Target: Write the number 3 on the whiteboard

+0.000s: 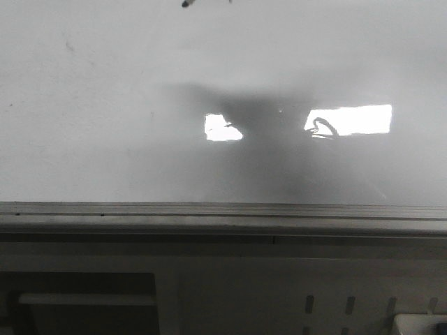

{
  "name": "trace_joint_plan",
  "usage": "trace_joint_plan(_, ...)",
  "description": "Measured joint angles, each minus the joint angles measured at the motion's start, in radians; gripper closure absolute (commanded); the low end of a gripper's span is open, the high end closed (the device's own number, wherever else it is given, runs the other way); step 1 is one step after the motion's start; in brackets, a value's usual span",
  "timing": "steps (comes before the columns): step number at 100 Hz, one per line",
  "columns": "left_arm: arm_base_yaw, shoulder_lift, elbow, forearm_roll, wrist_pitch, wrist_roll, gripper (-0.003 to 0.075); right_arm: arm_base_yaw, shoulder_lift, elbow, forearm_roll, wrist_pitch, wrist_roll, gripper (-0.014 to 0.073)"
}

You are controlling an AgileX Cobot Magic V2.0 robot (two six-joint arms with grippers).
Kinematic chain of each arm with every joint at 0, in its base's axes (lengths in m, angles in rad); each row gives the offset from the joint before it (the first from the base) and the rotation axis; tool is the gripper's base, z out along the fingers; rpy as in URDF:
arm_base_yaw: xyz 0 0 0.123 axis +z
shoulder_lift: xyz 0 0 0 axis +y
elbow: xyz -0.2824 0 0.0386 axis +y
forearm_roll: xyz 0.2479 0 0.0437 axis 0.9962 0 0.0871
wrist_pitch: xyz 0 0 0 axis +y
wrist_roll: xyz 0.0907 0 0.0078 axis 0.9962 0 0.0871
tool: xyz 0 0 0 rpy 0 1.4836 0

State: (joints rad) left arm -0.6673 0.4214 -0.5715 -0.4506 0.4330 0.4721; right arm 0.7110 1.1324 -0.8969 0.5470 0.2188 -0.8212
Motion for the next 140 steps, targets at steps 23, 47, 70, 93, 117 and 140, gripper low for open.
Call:
trace_joint_plan(23,0.006,-0.008,0.027,-0.012,-0.016,-0.008,0.0741,0.000,0.054,0.015,0.000,-0.059,0.000,0.0657)
trace_joint_plan(47,0.006,-0.008,0.029,-0.014,-0.034,-0.010,0.0741,0.000,0.125,0.015,0.000,-0.081,0.000,0.0657)
trace_joint_plan(70,0.006,-0.008,0.029,-0.014,-0.035,-0.010,0.0741,0.000,0.148,0.015,0.002,-0.095,0.000,0.0657)
trace_joint_plan(93,0.006,-0.008,0.029,-0.016,-0.037,-0.010,0.0741,-0.023,0.154,0.015,0.010,-0.092,0.004,0.0657)
trace_joint_plan(117,0.006,-0.008,0.029,-0.016,-0.037,-0.010,0.0741,-0.061,0.144,0.013,0.012,-0.059,0.006,0.0656)
trace_joint_plan(140,0.006,-0.008,0.029,-0.016,-0.037,-0.012,0.0741,-0.082,0.115,0.012,0.012,-0.035,0.006,0.0643)
